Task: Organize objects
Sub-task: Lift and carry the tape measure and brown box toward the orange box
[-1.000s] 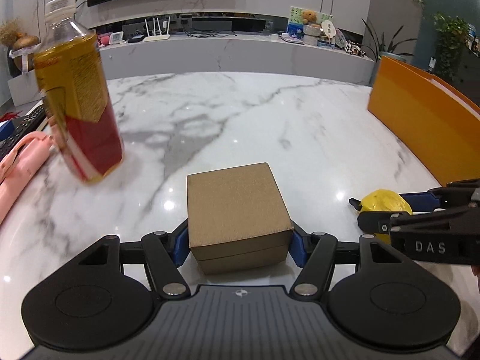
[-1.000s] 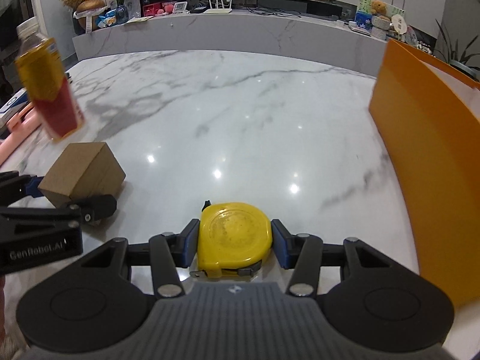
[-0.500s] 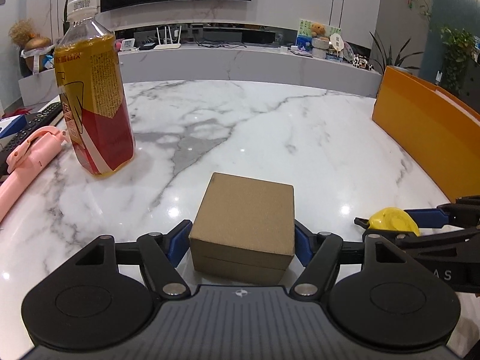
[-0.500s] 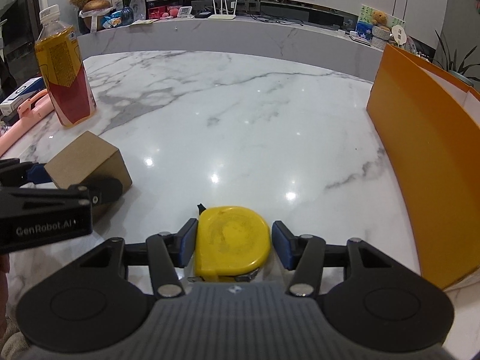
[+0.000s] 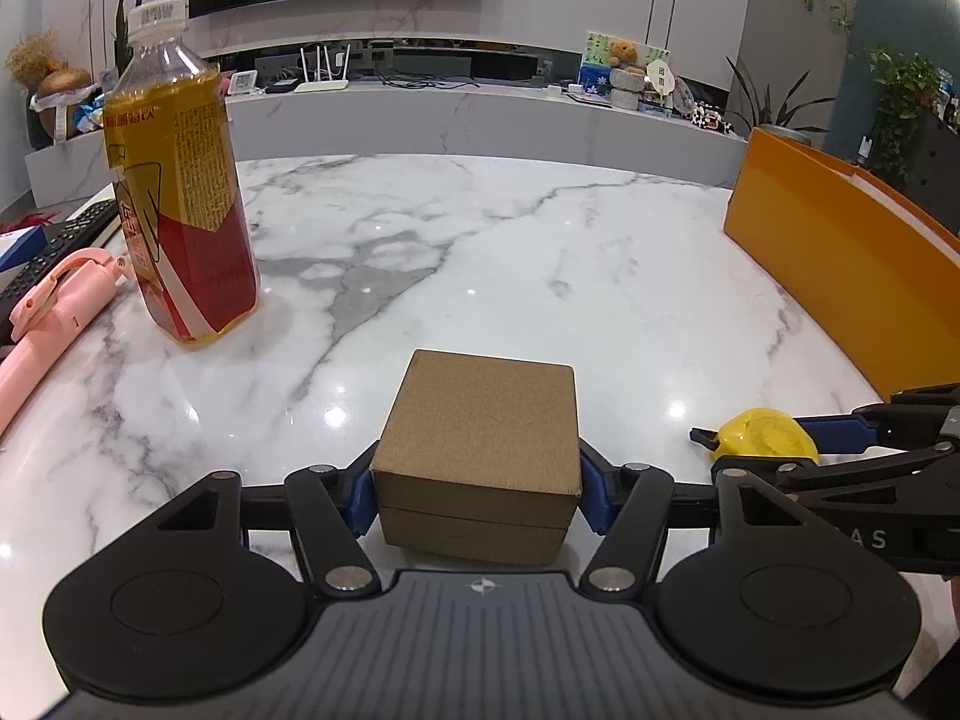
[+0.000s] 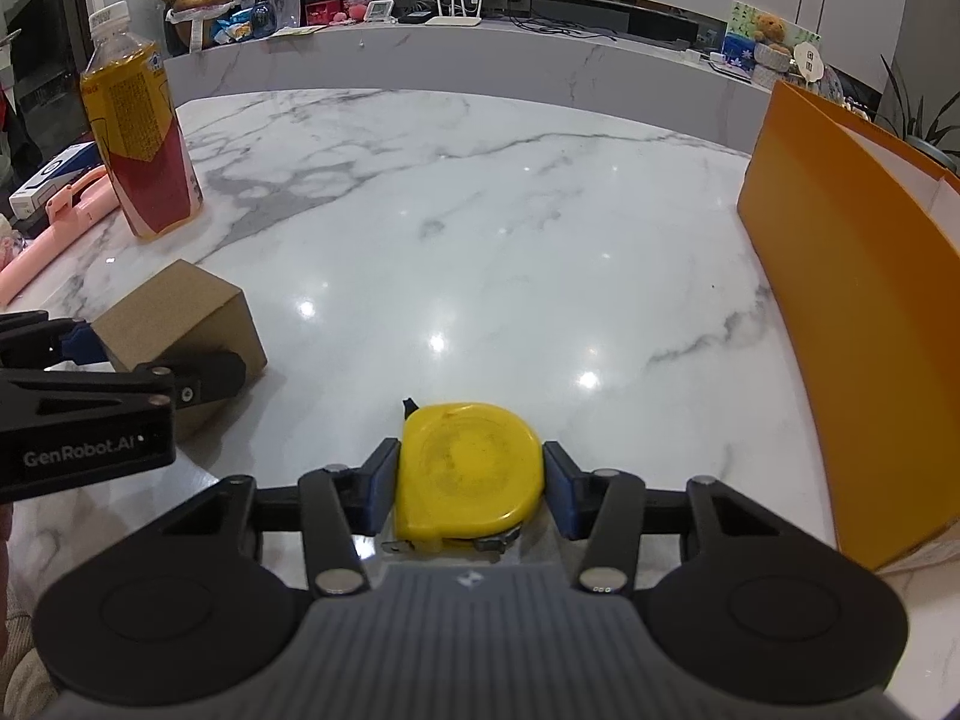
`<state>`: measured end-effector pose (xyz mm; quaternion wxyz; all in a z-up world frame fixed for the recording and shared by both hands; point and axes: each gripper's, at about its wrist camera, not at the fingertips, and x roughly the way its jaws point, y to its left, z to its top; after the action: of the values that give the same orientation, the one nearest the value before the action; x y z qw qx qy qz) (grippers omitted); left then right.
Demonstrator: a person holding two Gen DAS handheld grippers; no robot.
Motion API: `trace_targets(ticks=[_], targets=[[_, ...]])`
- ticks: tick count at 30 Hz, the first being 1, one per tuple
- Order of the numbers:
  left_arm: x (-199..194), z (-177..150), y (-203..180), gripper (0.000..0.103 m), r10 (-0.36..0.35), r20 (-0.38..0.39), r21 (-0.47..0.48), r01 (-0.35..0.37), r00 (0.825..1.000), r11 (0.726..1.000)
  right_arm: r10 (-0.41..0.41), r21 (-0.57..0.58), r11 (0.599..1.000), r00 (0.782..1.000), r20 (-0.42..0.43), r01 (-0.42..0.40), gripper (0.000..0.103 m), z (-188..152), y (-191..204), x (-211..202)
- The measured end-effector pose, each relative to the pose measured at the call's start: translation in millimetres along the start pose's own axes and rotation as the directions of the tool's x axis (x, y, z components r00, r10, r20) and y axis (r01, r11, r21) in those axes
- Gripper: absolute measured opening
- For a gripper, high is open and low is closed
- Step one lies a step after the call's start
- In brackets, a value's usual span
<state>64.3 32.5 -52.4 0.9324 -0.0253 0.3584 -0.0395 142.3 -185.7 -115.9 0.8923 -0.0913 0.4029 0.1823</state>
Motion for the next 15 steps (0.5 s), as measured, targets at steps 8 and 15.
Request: trace_targets(ticks=[8,15], targets=[[-15.0,6.8,-13.2,0.072,-0.010,0.027,0.016,0.009,1.000,1.000,0.016,0.067,0.998,1.000,0.013,-0.017,0.052,-4.3,-12.4,-18.0],[-29.5,22.9,-36.8,0.072,-0.044,0.072,0.058,0.040,0.996,0.998,0.014,0.112,0.994,0.999,0.045,-0.019,0.052,-4.8,-32.0,-42.5]])
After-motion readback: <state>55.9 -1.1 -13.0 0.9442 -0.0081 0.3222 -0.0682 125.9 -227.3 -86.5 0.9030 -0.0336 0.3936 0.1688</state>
